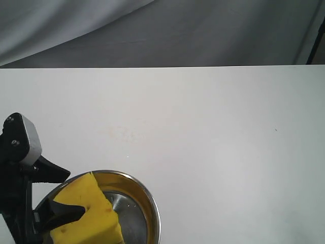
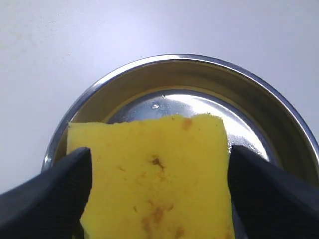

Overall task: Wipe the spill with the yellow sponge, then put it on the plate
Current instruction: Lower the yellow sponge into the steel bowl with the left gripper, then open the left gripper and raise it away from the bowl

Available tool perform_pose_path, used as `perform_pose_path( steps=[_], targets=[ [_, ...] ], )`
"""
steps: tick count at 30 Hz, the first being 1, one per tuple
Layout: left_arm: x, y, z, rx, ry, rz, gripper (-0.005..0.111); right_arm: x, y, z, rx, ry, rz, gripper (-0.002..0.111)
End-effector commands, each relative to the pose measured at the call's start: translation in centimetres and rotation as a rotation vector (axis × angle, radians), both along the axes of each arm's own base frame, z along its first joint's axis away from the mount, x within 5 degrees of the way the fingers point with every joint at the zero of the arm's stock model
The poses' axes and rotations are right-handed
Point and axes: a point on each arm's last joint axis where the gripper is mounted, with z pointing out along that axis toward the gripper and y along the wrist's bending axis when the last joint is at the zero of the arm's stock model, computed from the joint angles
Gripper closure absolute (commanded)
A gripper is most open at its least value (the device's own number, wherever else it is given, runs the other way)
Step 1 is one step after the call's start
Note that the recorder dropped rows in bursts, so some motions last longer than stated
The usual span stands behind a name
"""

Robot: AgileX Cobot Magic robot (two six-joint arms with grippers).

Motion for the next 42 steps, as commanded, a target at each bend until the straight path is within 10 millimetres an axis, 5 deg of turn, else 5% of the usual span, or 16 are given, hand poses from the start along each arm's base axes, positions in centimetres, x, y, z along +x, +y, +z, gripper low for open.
perform_pose_path(
  steps=[1,10,22,42],
  targets=[
    [-0.2,-0.2,0.4,-0.02,-0.017,-0.008,0.034,0.0,0.0,-0.1,0.005,-0.001,-0.004,0.108],
    [-1.2,-0.5,4.4,-0.194,-0.257,0.018,0.035,0.0,0.0,-0.1,0.005,-0.001,-0.004,0.108],
    [-5.4,0.5,9.2,-0.303,-0.547,0.033,0.035,0.0,0.0,-0.1,0.005,-0.001,-0.004,0.108],
    [-10.8,1.6,12.0,-0.393,-0.809,-0.008,0.035,0.0,0.0,-0.1,0.005,-0.001,-0.004,0.108]
  ],
)
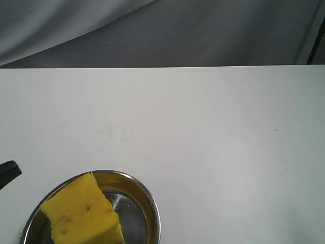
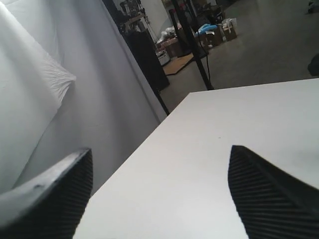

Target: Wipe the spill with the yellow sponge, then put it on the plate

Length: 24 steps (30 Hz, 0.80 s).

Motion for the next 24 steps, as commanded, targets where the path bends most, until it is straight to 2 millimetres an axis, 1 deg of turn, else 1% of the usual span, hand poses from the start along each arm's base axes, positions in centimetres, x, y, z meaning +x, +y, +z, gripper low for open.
perform_pose_path(
  steps=[1,10,13,16,21,24],
  targets=[
    [-0.4,0.0,0.2,-0.022,-0.011,-0.013,0.035,0.0,0.0,-0.1,0.005,-0.001,-0.004,0.108],
    [-0.5,0.0,0.2,-0.04,0.013,-0.016,0.035,0.0,0.0,-0.1,0.005,-0.001,-0.004,0.108],
    [-0.8,0.1,0.3,-0.045,-0.006,-0.014,0.035,0.0,0.0,-0.1,0.005,-0.001,-0.004,0.108],
    [-1.9,0.3,0.6,-0.051,-0.053,-0.018,0.035,0.0,0.0,-0.1,0.005,-0.001,-0.004,0.108],
    [-4.9,1.0,1.0,-0.183,-0.044,-0.031,0.035,0.0,0.0,-0.1,0.005,-0.001,-0.004,0.108],
    [-6.4,1.2,0.9,-0.215,-0.053,-0.045,0.035,0.0,0.0,-0.1,0.005,-0.001,-0.004,0.108]
  ],
)
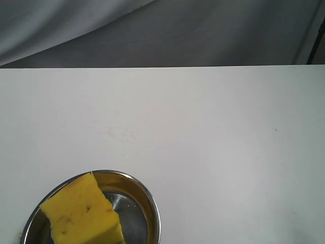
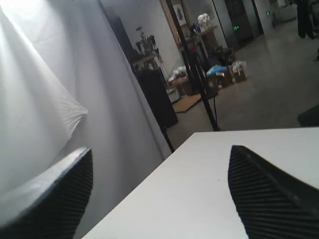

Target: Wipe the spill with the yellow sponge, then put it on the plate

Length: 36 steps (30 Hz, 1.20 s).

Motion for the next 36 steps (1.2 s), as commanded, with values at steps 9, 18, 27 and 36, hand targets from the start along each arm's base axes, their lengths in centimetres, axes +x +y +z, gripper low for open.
perform_pose_path(
  steps=[9,18,27,36],
  targets=[
    [-4.4,0.2,-0.4,-0.125,0.043,-0.15,0.035,0.0,0.0,-0.1,0.005,-0.001,-0.004,0.108],
    [-5.3,-0.1,0.5,-0.265,0.084,-0.282,0.035,0.0,0.0,-0.1,0.005,-0.001,-0.004,0.108],
    [-3.8,0.8,0.4,-0.359,0.2,-0.11,0.035,0.0,0.0,-0.1,0.005,-0.001,-0.004,0.108],
    [-2.4,1.8,-0.6,-0.316,0.253,0.097,0.035,0.0,0.0,-0.1,0.005,-0.001,-0.004,0.108]
  ],
)
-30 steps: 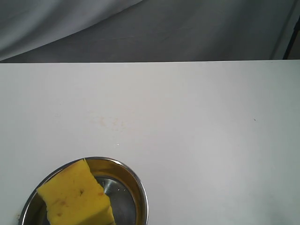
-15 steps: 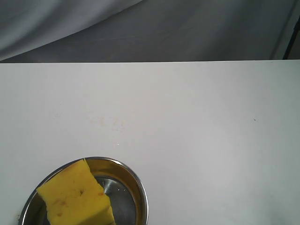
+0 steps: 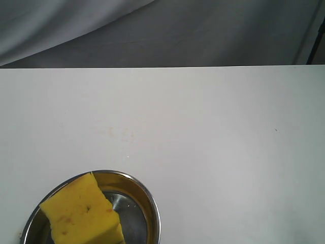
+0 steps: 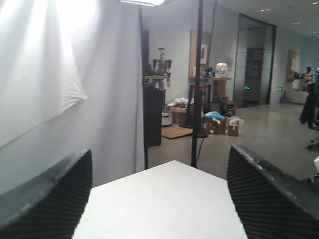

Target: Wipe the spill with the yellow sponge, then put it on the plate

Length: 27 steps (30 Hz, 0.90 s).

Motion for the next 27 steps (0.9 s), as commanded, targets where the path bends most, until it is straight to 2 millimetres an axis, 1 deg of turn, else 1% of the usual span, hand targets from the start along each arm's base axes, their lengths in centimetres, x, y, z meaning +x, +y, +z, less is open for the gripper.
perform_pose_path(
  steps=[1,14,17,19,20,21,24,25,26,27],
  targets=[
    [0.31,0.37,-0.27,0.047,-0.005,0.057,0.035,0.03,-0.02,-0.08,0.005,-0.001,-0.004,0.108],
    [0.48,0.51,-0.51,0.109,-0.026,0.09,0.035,0.03,-0.02,-0.08,0.005,-0.001,-0.004,0.108],
    [0.58,0.64,-0.47,0.109,-0.031,0.109,0.039,0.03,-0.02,-0.08,0.005,-0.001,-0.004,0.108],
    [0.58,0.64,-0.47,0.109,-0.031,0.109,0.047,0.03,-0.02,-0.08,0.005,-0.001,-0.004,0.108],
    [0.56,0.62,-0.49,0.112,-0.03,0.106,0.053,0.03,-0.02,-0.08,0.005,-0.001,-0.004,0.108],
    [0.58,0.63,-0.51,0.116,-0.031,0.109,0.061,0.03,-0.02,-0.08,0.005,-0.001,-0.004,0.108],
    [0.66,0.75,-0.47,0.124,-0.043,0.127,0.088,0.03,-0.02,-0.08,0.005,-0.001,-0.004,0.108],
    [0.7,0.79,-0.5,0.132,-0.046,0.134,0.1,0.03,-0.02,-0.08,0.005,-0.001,-0.004,0.108],
    [0.75,0.85,-0.5,0.14,-0.051,0.145,0.106,0.03,-0.02,-0.08,0.005,-0.001,-0.004,0.108],
    [0.77,0.89,-0.47,0.138,-0.053,0.15,0.107,0.03,-0.02,-0.08,0.005,-0.001,-0.004,0.108]
  ],
)
